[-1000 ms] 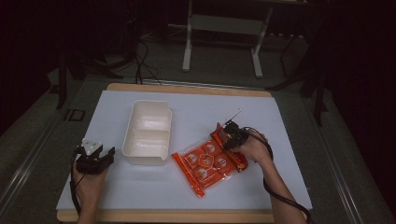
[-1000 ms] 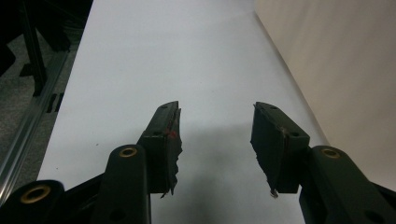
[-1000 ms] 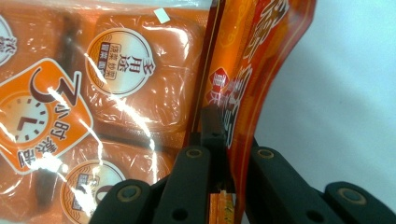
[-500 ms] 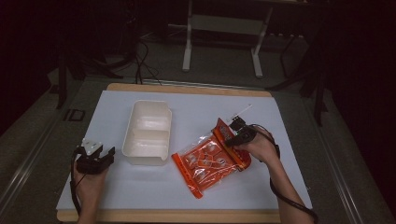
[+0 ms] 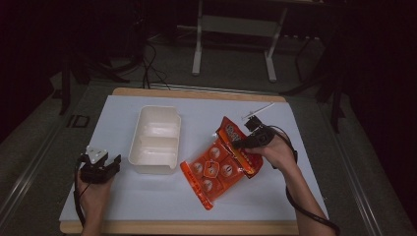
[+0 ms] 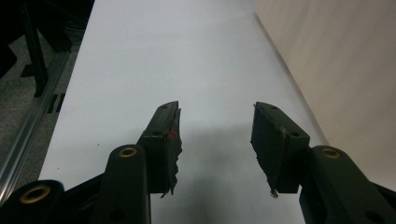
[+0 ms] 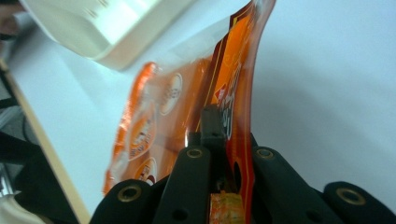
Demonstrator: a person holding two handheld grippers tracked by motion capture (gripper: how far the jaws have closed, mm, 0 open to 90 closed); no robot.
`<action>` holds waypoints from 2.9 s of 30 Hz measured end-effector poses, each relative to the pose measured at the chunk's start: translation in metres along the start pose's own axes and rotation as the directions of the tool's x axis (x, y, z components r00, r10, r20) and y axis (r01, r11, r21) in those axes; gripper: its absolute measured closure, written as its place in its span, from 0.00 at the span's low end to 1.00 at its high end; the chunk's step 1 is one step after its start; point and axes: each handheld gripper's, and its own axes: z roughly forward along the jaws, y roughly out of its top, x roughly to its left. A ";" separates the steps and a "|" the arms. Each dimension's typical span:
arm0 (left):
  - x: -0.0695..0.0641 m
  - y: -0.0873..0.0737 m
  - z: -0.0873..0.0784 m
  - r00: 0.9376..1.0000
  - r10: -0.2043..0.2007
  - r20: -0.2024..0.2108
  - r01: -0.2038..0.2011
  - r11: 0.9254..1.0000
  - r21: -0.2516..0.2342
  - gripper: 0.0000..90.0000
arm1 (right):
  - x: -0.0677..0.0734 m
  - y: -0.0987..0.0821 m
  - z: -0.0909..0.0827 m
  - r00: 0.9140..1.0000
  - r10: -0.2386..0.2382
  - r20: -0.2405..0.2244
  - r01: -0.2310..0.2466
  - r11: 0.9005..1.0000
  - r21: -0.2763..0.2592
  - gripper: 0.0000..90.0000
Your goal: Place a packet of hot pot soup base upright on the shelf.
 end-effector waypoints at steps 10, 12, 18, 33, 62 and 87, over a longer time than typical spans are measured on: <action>0.000 0.000 -0.001 1.000 -0.003 -0.002 0.003 1.000 -0.004 0.58 | 0.035 0.020 -0.008 0.997 -0.072 0.007 0.072 0.997 -0.036 1.00; 0.001 0.000 -0.001 1.000 -0.005 -0.001 0.005 1.000 -0.007 0.58 | 0.039 0.023 -0.009 0.997 -0.080 0.011 0.080 0.996 -0.036 1.00; 0.001 0.000 -0.001 1.000 -0.004 -0.003 0.004 1.000 -0.010 0.58 | 0.045 0.029 -0.010 0.996 -0.084 0.014 0.085 0.995 -0.045 1.00; 0.000 0.000 -0.001 1.000 -0.002 -0.004 0.002 1.000 -0.009 0.58 | 0.053 0.039 -0.017 0.995 -0.091 0.042 0.094 0.993 -0.072 1.00; 0.001 0.000 -0.001 1.000 -0.005 -0.005 0.005 1.000 -0.014 0.58 | 0.064 0.046 -0.026 0.993 -0.088 0.074 0.097 0.985 -0.140 1.00; 0.001 0.000 -0.002 1.000 -0.007 -0.004 0.007 1.000 -0.016 0.58 | 0.071 0.057 -0.032 0.981 -0.073 0.180 0.119 0.959 -0.257 1.00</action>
